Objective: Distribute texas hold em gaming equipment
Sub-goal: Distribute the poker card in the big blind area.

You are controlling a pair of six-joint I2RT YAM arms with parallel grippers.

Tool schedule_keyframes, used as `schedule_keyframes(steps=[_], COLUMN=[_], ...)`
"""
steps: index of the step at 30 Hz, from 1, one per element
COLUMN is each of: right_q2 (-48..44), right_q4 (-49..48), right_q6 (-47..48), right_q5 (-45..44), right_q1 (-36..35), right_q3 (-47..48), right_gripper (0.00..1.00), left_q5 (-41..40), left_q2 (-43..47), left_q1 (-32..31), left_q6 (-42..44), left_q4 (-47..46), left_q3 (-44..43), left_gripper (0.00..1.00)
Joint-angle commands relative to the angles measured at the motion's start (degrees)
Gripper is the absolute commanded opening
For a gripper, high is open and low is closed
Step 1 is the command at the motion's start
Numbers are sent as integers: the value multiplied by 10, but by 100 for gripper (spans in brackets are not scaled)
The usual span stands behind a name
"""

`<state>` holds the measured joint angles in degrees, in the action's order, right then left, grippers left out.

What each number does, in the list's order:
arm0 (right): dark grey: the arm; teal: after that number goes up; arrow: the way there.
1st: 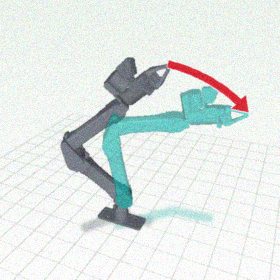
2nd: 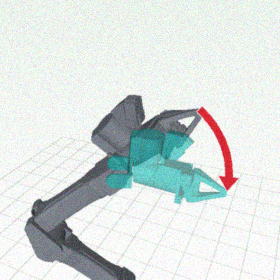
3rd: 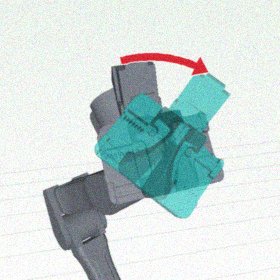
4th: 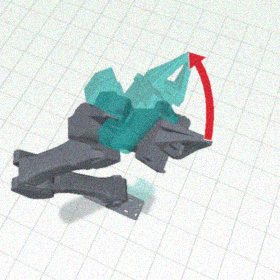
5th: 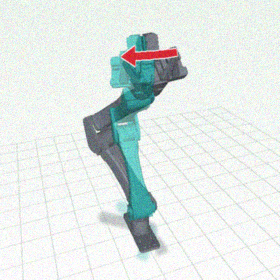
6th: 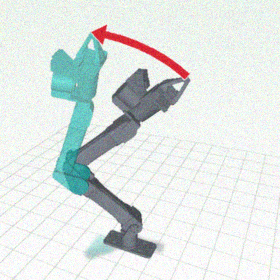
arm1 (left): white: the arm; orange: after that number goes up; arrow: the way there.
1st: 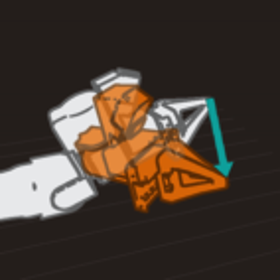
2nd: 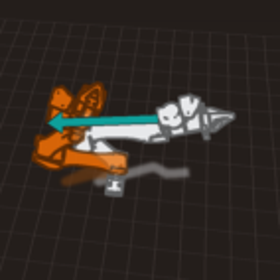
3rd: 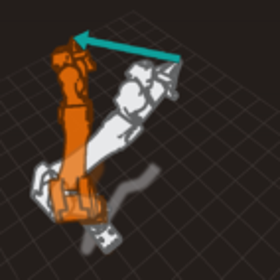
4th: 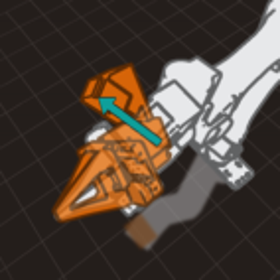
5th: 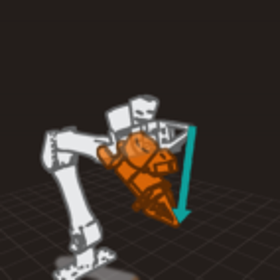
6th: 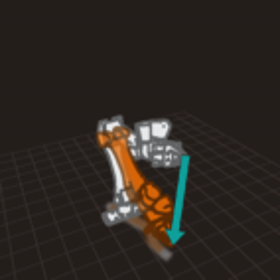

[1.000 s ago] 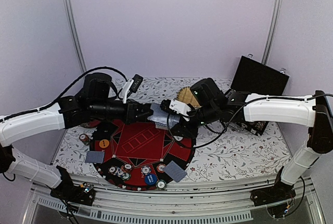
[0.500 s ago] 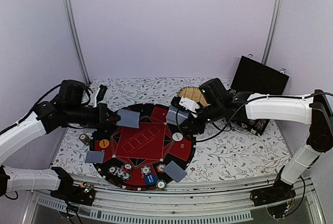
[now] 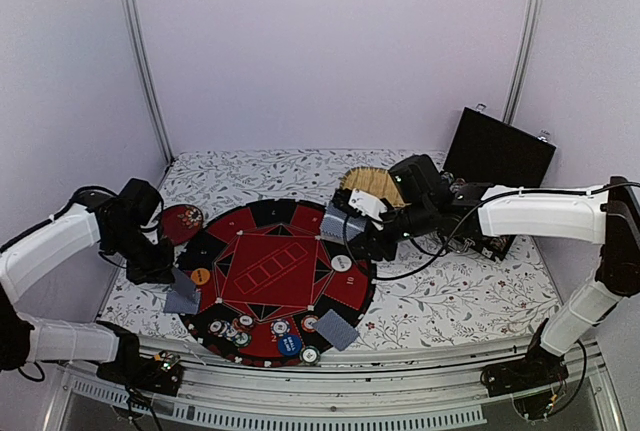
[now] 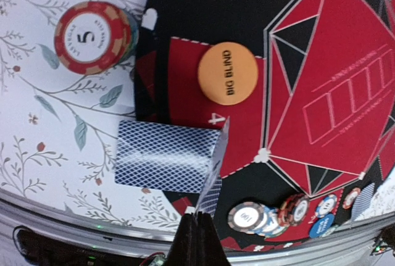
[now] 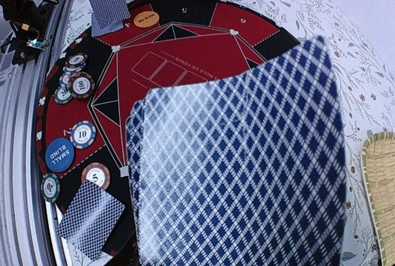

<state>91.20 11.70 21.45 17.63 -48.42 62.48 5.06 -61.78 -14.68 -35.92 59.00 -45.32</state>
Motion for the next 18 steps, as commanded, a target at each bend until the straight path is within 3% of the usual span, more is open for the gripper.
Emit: schedule_keyframes(steps=[1,13,18], right_q2=[-33,-40,-41], right_q4=[-44,-51,-47], right_q6=[5,8,9], right_q5=[25,39,38], right_q1=[-1,1,0], right_q3=[-13,-19,-15], right_gripper=[44,44,44], left_q5=[-22,68,67], left_q2=[-27,-40,-52], left_q1=[23,54,71], left_q6=[51,129,148], left_q4=[46,9,16], left_q3=[-14,-36,-24], left_gripper=[0,0,0])
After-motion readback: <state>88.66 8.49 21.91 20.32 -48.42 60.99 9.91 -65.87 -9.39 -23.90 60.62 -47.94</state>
